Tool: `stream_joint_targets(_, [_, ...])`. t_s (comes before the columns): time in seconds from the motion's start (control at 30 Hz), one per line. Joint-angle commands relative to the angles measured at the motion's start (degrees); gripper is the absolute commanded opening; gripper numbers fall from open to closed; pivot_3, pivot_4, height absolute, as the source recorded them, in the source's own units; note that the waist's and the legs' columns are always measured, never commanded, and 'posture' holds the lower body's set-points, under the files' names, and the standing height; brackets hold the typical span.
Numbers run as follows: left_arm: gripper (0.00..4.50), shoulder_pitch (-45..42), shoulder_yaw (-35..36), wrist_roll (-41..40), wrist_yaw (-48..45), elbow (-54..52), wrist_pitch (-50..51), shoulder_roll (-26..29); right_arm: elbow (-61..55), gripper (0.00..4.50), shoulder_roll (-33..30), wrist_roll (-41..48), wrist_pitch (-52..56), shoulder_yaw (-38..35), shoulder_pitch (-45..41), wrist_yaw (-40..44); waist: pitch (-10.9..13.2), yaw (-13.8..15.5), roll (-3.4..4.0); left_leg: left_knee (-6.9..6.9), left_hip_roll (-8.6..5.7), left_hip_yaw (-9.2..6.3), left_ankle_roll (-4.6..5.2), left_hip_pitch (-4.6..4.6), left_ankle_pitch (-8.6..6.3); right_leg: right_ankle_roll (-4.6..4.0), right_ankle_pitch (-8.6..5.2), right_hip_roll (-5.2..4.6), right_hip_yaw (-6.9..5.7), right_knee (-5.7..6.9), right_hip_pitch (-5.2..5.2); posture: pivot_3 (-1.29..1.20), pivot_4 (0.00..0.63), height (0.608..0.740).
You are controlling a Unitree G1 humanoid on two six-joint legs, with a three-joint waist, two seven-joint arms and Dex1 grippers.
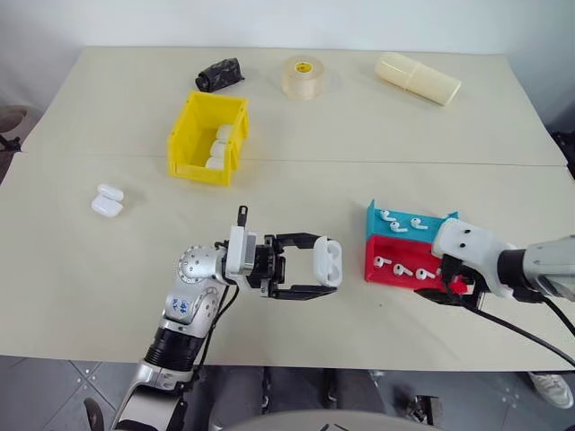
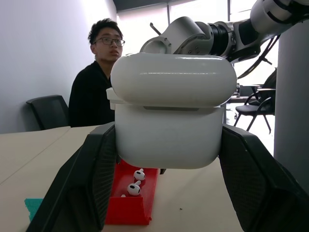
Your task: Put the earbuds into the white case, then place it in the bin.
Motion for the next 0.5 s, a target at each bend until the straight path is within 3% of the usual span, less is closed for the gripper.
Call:
stream_joint_targets(0.03, [2.78, 1.39, -0.85, -0.49, 0.79, -4.03, 0.55, 0.27, 1.58, 4.50, -0.38, -3.57, -0.79, 3.93, -4.07, 2.10, 0.00, 0.00, 0.00, 0.00, 0.01, 0.00, 0.00, 0.00, 0.00, 0.00, 0.00, 0.00, 0.00, 0.00, -0.01, 0.00, 0.150, 0.740])
stream_joint_targets(0.2, [2.78, 2.40, -1.10, -0.62, 1.23, -5.51, 1.22, 0.99, 2.83, 4.50, -0.21, -5.83, -0.86, 6.95, -6.82, 4.65, 0.00, 0.11, 0.00, 0.01, 0.01, -0.01, 0.00, -0.04, 0.00, 0.00, 0.00, -0.01, 0.00, 0.00, -0.02, 0.00, 0.150, 0.740])
stream_joint_targets(0.3, [2.78, 2.30, -0.70, -0.68, 1.58, -5.55, 1.32, 1.28, 3.37, 3.87, -0.90, -7.36, -2.07, 7.79, -6.87, 6.15, 0.00, 0.04, 0.00, 0.01, 0.02, -0.01, 0.00, -0.04, 0.00, 0.00, 0.00, -0.01, -0.01, 0.00, -0.02, 0.00, 0.150, 0.740])
stream_joint_targets(0.4, [2.78, 2.09, -0.51, -0.79, 1.69, -5.31, 1.32, 1.50, 3.78, 2.89, -1.18, -8.79, -3.51, 7.99, -6.83, 7.64, 0.00, 0.01, 0.00, 0.01, 0.01, 0.01, 0.00, -0.03, 0.00, 0.00, 0.00, 0.00, -0.01, 0.00, -0.03, 0.00, 0.150, 0.740])
stream_joint_targets(0.5, [2.78, 2.05, -0.62, -0.90, 1.67, -5.35, 1.40, 1.53, 4.01, 2.89, -0.55, -9.94, -4.02, 7.96, -7.25, 8.42, 0.00, 0.04, 0.00, 0.01, 0.01, 0.01, 0.00, -0.04, 0.00, 0.00, 0.00, -0.01, -0.01, 0.00, -0.03, 0.00, 0.150, 0.740])
